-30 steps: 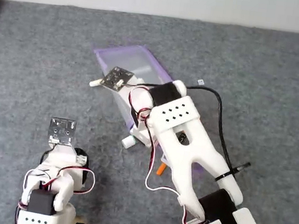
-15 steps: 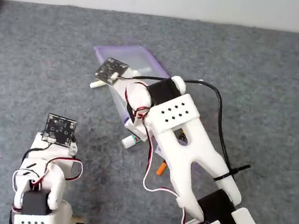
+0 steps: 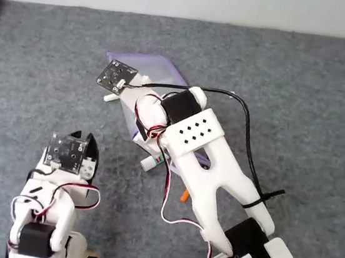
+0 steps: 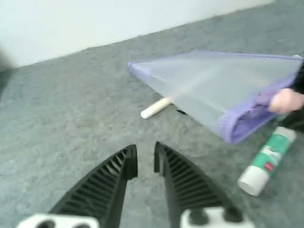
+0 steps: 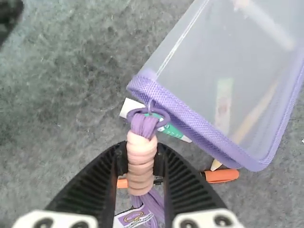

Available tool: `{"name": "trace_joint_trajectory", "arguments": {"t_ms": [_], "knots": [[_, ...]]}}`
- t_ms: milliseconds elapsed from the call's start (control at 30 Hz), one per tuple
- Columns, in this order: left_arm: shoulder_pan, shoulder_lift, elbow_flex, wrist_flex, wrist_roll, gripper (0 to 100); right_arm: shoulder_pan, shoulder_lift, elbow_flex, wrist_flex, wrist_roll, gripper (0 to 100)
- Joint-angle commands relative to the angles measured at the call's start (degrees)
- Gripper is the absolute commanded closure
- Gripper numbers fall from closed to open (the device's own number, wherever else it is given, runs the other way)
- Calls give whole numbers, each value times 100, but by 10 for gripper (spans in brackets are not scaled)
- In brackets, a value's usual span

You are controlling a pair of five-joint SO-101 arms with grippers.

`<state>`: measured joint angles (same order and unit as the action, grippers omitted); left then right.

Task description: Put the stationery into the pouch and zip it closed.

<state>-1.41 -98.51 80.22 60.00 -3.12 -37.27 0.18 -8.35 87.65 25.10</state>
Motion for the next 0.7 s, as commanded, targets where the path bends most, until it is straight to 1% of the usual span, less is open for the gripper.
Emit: {"name": "trace_joint_trajectory", "arguments": {"t_ms": [0, 67, 133, 233, 333, 433, 567, 667], "knots": [[308, 1037, -787, -79, 273, 908, -48, -48, -255, -180, -229, 990], [484, 1785, -1270, -79, 589, 905, -48, -48, -255, -233, -255, 990], [695, 2523, -1763, -62, 738, 893, -48, -48, -255, -303, -273, 990], [941, 3481, -2369, 53, 818, 840, -48, -48, -255, -435, -281, 990], [993, 4141, -2791, 176, 1213, 780, -48, -66, -255, -462, -281, 990], [985, 4466, -2932, 185, 1257, 748, -31, -101, -255, -479, -281, 990], [967, 4527, -2897, 70, 1266, 749, -22, -110, -369, -426, -290, 990], [958, 4545, -2844, -70, 1275, 750, -22, -110, -607, -426, -457, 990]]}}
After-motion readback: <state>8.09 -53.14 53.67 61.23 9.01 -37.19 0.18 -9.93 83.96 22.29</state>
